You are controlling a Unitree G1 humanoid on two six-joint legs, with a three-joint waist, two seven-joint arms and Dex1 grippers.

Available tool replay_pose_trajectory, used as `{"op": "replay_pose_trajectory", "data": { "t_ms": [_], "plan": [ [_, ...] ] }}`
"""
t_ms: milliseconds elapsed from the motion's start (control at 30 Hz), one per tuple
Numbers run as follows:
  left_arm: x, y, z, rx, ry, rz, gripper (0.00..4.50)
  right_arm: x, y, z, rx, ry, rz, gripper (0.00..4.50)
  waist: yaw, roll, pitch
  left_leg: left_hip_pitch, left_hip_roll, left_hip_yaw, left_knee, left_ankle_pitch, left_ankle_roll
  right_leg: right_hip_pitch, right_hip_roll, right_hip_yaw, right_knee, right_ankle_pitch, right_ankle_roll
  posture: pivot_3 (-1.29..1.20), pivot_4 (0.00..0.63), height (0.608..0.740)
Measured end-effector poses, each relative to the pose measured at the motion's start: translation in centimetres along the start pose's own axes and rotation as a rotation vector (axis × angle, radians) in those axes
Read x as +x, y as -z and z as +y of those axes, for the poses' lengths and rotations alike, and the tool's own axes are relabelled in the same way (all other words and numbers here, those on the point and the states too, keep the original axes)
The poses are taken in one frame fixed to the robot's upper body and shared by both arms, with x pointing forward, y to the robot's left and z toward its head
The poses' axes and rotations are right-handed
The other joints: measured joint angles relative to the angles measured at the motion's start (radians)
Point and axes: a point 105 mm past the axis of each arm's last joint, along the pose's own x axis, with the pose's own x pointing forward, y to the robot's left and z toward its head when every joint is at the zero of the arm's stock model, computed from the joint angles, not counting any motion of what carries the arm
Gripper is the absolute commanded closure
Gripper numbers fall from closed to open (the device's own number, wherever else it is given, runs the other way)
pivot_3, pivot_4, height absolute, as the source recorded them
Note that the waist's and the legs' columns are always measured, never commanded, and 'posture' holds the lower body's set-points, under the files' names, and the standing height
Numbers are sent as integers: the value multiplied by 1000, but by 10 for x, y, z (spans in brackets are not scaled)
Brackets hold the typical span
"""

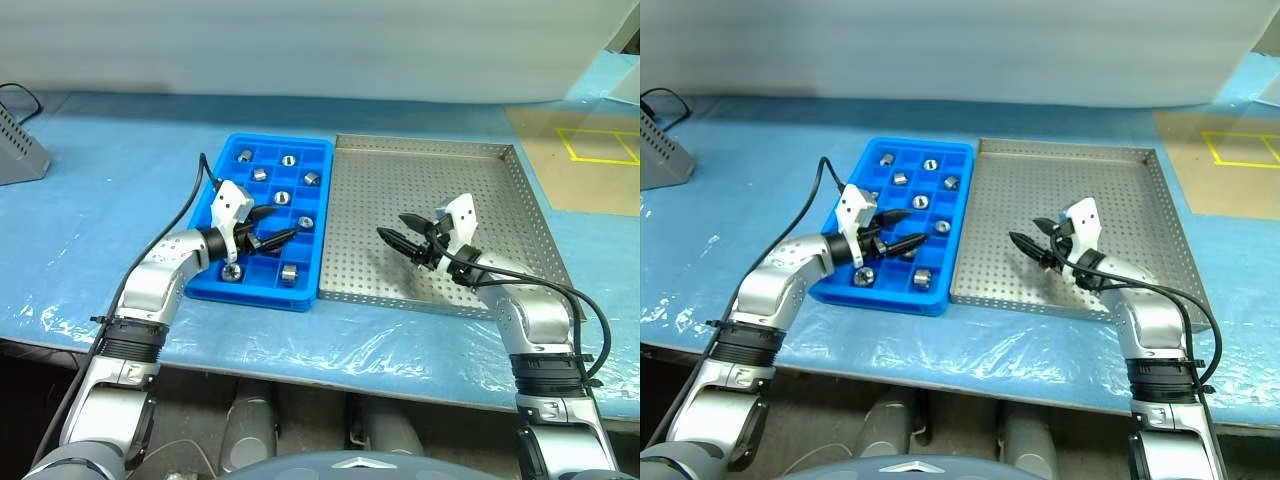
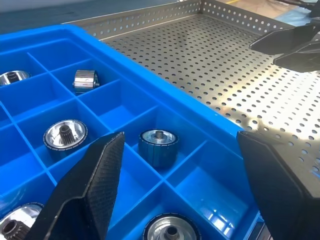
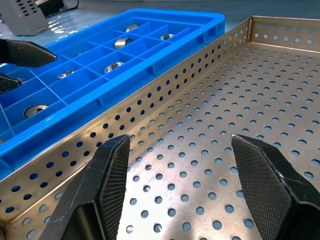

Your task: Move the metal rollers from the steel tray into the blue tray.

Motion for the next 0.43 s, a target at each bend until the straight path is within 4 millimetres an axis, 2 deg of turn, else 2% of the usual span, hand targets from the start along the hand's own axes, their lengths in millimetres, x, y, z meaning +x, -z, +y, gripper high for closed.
{"op": "replay_pose_trajectory", "data": {
  "t_ms": [433],
  "plan": [
    [2, -1, -1, -4, -1, -9, 715, 6, -2, 6, -12, -28, -5, 1166, 0, 0, 0, 0, 0, 0, 0, 0, 0, 0, 0, 0, 0, 0, 0, -108, 150, 740]
  ]
}}
